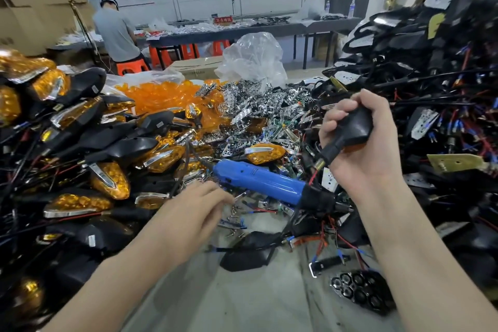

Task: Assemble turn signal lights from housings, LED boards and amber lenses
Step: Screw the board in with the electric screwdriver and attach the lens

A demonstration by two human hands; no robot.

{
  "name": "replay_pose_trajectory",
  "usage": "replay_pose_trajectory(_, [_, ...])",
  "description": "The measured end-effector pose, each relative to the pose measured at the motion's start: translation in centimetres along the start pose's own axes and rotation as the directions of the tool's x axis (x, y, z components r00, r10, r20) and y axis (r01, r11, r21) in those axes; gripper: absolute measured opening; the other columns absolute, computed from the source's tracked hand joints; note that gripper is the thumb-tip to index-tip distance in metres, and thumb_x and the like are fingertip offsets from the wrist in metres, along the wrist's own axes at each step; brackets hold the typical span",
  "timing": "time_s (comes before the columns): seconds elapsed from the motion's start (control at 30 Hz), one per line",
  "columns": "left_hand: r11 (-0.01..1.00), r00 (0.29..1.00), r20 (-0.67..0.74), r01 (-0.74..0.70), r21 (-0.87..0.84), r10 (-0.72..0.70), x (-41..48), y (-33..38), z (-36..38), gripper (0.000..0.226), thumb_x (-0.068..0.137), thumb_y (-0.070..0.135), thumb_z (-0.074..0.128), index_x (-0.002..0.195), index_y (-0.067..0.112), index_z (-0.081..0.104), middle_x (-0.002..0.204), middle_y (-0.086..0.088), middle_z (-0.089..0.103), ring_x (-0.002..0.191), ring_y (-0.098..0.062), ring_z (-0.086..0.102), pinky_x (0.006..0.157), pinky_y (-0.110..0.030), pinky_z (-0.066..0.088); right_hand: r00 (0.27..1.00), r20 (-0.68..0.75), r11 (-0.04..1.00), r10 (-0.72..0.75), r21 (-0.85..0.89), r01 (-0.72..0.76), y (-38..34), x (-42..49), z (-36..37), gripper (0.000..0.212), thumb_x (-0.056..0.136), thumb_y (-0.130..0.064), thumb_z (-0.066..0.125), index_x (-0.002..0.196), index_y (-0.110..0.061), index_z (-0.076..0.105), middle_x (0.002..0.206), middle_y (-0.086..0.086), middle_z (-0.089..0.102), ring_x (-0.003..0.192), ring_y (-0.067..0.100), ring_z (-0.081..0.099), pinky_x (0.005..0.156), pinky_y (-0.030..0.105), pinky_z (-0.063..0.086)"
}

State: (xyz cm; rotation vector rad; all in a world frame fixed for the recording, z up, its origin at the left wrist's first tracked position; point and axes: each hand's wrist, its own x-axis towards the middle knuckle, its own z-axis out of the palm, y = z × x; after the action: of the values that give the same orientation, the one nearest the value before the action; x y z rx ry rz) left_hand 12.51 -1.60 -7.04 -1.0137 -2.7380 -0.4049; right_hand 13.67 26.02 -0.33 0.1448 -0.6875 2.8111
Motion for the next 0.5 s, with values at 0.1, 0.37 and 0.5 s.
replay_pose_trajectory(0.1, [0.999, 0.997, 0.063, -0.036, 0.033, 0.034, -1.2, 0.8, 0.5, 0.024, 0.102, 0.031, 0.044, 0.119, 0.038, 0.059, 0.107, 0.025, 0.050, 0.100, -0.002, 0.047, 0.088, -0.021, 0.040, 1.000, -0.019, 1.000, 0.010, -0.025, -0.011, 0.0, -1.5, -0.9, 0.020, 0.097, -0.032, 0.059, 0.079, -0.024, 0.059, 0.072, -0.011, 0.052, 0.060, 0.006, 0.052, 0.054, 0.019, 0.047])
replay_pose_trajectory(0.37, [0.979, 0.992, 0.070, 0.091, 0.181, -0.105, -0.6, 1.0, 0.2, 0.029, 0.105, 0.032, 0.034, 0.127, 0.039, 0.051, 0.117, 0.020, 0.056, 0.112, -0.007, 0.049, 0.094, -0.024, 0.037, 0.997, -0.062, 0.996, 0.055, -0.069, -0.059, 1.1, -3.1, -2.1, 0.020, 0.099, -0.038, 0.058, 0.084, -0.026, 0.056, 0.071, -0.010, 0.051, 0.057, 0.008, 0.052, 0.052, 0.020, 0.047])
replay_pose_trajectory(0.5, [0.962, 0.991, 0.131, -0.020, 0.272, -0.017, 0.7, 1.8, 0.4, 0.036, 0.107, 0.036, 0.032, 0.142, 0.047, 0.038, 0.119, 0.017, 0.051, 0.113, -0.009, 0.050, 0.089, -0.023, 0.035, 0.994, -0.088, 0.993, 0.070, -0.091, -0.078, 1.8, -3.2, -2.6, 0.020, 0.098, -0.037, 0.059, 0.083, -0.024, 0.056, 0.070, -0.008, 0.052, 0.056, 0.010, 0.052, 0.050, 0.022, 0.047])
